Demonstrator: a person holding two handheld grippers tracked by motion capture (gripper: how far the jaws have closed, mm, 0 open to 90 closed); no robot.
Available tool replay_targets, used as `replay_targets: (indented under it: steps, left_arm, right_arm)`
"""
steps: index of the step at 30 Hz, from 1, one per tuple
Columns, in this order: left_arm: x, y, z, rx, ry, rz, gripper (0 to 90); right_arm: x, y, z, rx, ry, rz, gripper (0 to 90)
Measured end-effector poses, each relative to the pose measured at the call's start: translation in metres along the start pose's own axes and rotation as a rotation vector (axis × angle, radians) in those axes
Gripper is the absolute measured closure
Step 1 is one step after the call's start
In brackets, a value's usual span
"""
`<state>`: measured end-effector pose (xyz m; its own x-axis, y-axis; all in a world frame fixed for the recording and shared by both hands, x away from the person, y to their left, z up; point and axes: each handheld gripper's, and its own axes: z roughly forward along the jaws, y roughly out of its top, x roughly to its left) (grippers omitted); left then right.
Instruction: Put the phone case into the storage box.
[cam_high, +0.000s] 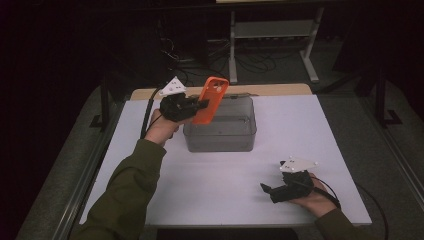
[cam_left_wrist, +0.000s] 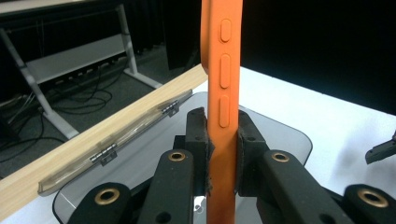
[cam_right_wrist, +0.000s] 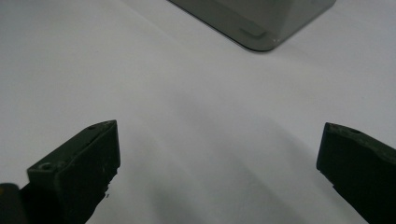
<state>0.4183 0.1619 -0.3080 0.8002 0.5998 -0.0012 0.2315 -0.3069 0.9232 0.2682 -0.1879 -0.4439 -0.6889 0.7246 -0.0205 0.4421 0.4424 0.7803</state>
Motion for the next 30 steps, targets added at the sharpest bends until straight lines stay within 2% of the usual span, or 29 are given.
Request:
replay_targets:
  steps: [5,30]
  left_arm:
    - [0.002,0.000,0.005,0.031,0.008,-0.011,78.9]
    - [0.011,-0.002,0.027,0.259,0.042,-0.064,79.0]
  right_arm:
    - [0.000,0.000,0.000,-0.002,-0.001,0.002,0.0]
    - [0.000,0.000,0.000,-0.001,0.000,0.001,0.0]
